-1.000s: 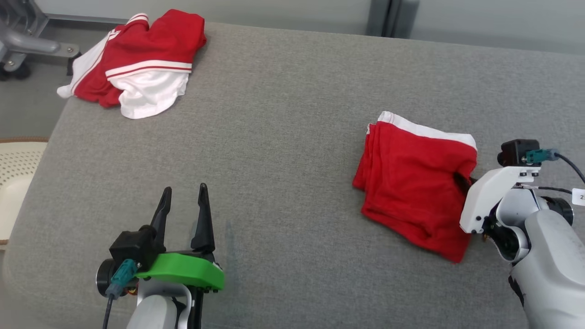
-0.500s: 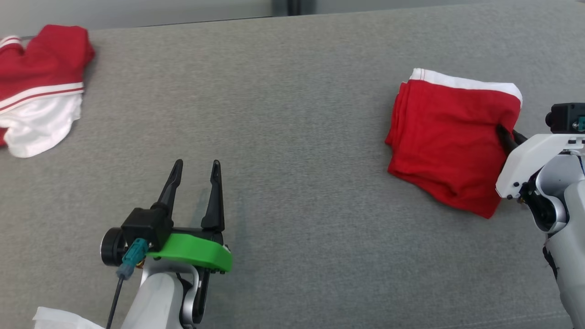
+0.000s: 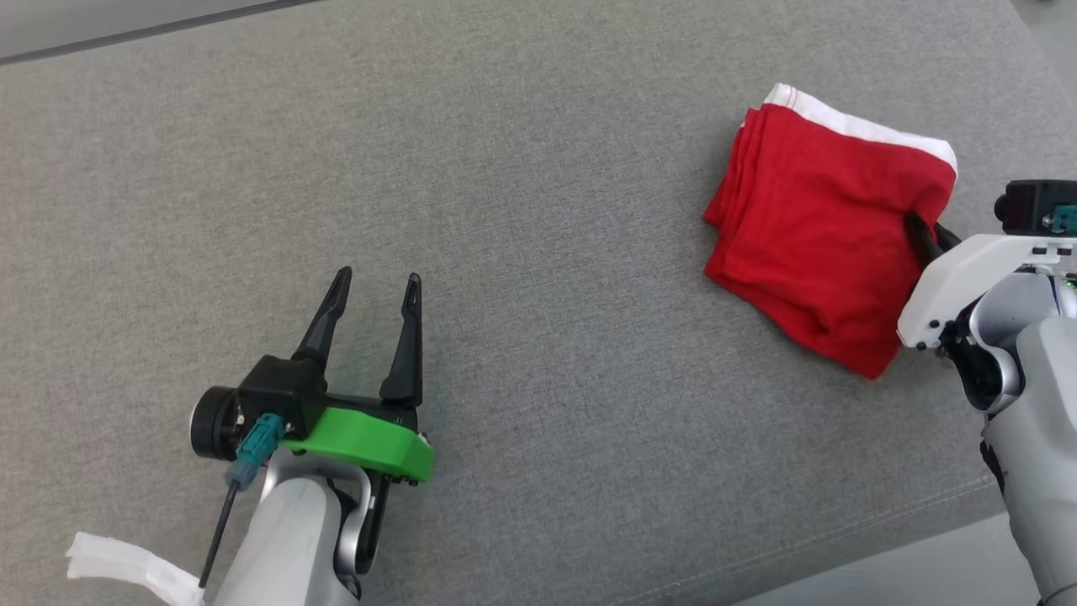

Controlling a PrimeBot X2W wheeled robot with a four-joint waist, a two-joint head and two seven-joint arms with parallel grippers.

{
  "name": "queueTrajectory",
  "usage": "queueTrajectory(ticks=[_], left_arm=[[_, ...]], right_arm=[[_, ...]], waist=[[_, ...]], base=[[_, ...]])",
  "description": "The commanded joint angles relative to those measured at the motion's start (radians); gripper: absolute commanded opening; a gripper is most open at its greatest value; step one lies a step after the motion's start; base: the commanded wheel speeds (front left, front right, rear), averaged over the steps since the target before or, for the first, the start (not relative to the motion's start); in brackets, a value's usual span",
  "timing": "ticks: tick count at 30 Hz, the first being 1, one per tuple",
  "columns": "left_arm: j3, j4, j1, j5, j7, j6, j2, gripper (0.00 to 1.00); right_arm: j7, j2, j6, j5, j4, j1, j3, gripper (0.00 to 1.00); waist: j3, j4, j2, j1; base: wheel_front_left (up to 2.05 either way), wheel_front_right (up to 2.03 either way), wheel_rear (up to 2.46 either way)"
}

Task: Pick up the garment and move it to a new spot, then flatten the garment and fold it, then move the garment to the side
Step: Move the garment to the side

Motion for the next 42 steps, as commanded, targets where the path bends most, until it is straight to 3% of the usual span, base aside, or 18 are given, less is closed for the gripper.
queueTrajectory(ticks=[1, 15, 29, 30, 31, 32, 42], left_arm=[[0.004, -0.006, -0.01, 0.005, 0.0, 0.0, 0.011, 1.0], [0.026, -0.063, 0.0, 0.007, 0.0, 0.02, 0.032, 1.0], [0.018, -0.101, 0.003, 0.003, 0.0, 0.027, 0.032, 1.0], [0.018, -0.101, 0.001, 0.003, 0.0, 0.028, 0.032, 1.0], [0.018, -0.101, 0.0, 0.004, 0.0, 0.029, 0.032, 1.0], [0.017, -0.099, -0.002, 0.005, 0.0, 0.029, 0.033, 1.0], [0.015, -0.081, -0.009, 0.0, -0.001, 0.034, 0.032, 1.0]], right_arm=[[-0.012, -0.009, -0.001, -0.011, 0.012, -0.026, 0.003, 0.0], [-0.031, -0.181, -0.001, -0.137, 0.191, -0.23, 0.021, 0.0], [-0.062, -0.335, -0.001, -0.278, 0.296, -0.343, -0.087, 0.0], [-0.079, -0.337, -0.001, -0.296, 0.299, -0.351, -0.092, 0.27], [-0.093, -0.339, -0.001, -0.309, 0.304, -0.356, -0.103, 0.47], [-0.109, -0.336, -0.001, -0.328, 0.312, -0.362, -0.119, 1.0], [-0.248, -0.228, -0.001, -0.469, 0.326, -0.394, -0.184, 1.0]], waist=[[0.013, 0.019, 0.0, 0.0], [0.081, 0.161, 0.0, 0.0], [0.129, 0.225, 0.0, 0.0], [0.131, 0.227, 0.0, 0.0], [0.132, 0.227, 0.0, 0.0], [0.133, 0.228, 0.0, 0.0], [0.107, 0.215, 0.0, 0.0]], base=[[0.0, 0.0, 0.0], [0.0, 0.0, 0.0], [0.0, 0.0, 0.0], [0.0, 0.0, 0.0], [0.0, 0.0, 0.0], [0.0, 0.0, 0.0], [0.0, 0.0, 0.0]])
